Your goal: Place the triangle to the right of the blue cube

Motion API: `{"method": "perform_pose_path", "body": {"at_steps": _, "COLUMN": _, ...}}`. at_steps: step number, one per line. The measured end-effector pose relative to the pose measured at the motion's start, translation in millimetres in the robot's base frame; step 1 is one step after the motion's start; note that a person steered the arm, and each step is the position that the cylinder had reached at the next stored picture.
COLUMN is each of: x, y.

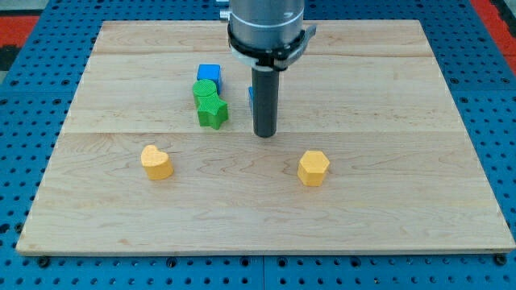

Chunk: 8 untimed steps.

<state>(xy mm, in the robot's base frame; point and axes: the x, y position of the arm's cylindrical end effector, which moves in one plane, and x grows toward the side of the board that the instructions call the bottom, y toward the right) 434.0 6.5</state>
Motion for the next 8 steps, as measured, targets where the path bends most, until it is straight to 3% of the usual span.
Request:
{"method": "perform_pose_path", "body": {"at_steps": 3, "x": -53.4, "y": 13.1}}
{"method": "perform_pose_path", "body": {"at_steps": 8, "x": -44.1, "y": -27.1}}
